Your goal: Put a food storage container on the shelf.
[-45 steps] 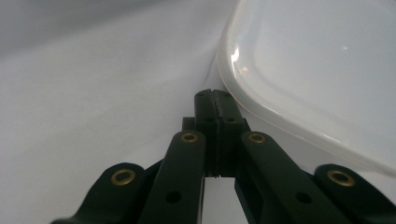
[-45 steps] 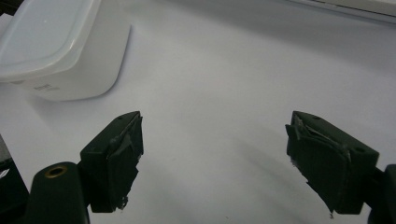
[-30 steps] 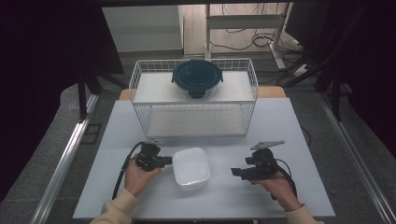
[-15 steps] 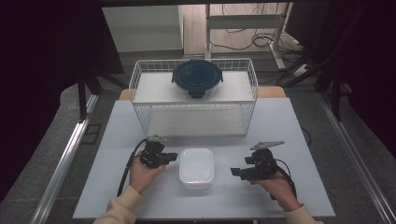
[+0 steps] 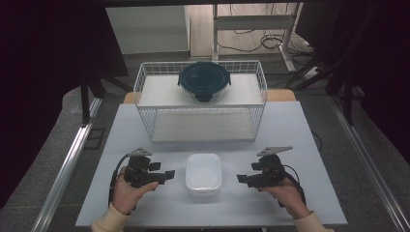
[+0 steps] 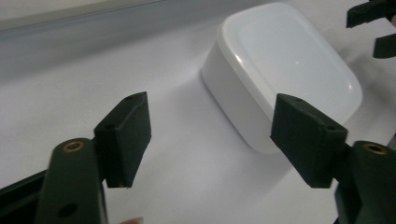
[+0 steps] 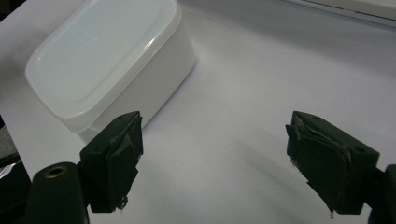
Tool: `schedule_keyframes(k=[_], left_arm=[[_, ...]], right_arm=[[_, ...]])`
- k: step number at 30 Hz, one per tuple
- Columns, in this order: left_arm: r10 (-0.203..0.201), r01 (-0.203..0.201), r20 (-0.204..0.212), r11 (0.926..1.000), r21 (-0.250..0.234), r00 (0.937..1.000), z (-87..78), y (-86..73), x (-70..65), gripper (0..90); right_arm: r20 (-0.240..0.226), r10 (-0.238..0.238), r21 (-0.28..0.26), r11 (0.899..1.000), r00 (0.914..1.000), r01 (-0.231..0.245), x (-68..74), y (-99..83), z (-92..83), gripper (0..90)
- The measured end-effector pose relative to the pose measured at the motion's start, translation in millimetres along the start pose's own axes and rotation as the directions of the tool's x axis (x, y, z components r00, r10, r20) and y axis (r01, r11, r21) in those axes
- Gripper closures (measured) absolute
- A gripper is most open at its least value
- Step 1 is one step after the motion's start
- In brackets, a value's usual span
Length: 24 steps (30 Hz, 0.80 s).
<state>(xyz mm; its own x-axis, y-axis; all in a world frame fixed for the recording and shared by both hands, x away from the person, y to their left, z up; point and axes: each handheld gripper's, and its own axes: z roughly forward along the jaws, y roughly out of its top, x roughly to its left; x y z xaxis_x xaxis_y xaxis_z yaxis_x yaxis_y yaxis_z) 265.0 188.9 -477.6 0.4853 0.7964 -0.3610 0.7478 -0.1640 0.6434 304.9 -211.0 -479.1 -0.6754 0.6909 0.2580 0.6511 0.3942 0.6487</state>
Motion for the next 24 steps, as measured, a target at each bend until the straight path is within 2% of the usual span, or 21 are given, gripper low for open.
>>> schedule_keyframes(k=[5,9,15,17,21,23,24], left_arm=[[-0.011,0.011,0.026,0.9999,0.000,0.9996,3.6,2.4,-1.4,24.4],[-0.036,0.037,0.052,0.9988,-0.030,0.9980,5.0,3.4,-0.8,27.3],[-0.091,0.093,0.106,0.9955,-0.017,0.9902,15.4,5.7,1.1,30.7],[-0.108,0.109,0.132,0.9940,-0.002,0.9853,21.7,7.4,-0.3,31.9],[-0.149,0.142,0.201,0.9888,0.045,0.9683,38.7,9.8,-2.8,34.9],[-0.173,0.167,0.228,0.9848,0.049,0.9580,43.6,11.2,-2.1,37.1],[-0.189,0.183,0.245,0.9821,0.047,0.9509,45.4,12.0,-1.2,38.3]], right_arm=[[-0.014,0.008,-0.014,1.000,0.9999,-0.008,2.9,-1.2,-3.0,17.8],[-0.049,0.013,-0.033,0.999,0.9987,-0.015,5.3,-1.3,-4.9,18.0],[-0.086,0.003,-0.048,0.999,0.9963,-0.007,16.0,4.1,-4.4,23.3],[-0.107,0.019,-0.055,0.998,0.9940,-0.025,19.5,10.0,-1.5,25.3],[-0.123,0.091,-0.038,0.995,0.9883,-0.096,23.3,18.9,11.6,29.4],[-0.143,0.127,-0.024,0.991,0.9815,-0.132,24.7,20.8,20.0,31.6],[-0.151,0.141,-0.019,0.989,0.9784,-0.145,25.3,21.3,23.1,32.5]])
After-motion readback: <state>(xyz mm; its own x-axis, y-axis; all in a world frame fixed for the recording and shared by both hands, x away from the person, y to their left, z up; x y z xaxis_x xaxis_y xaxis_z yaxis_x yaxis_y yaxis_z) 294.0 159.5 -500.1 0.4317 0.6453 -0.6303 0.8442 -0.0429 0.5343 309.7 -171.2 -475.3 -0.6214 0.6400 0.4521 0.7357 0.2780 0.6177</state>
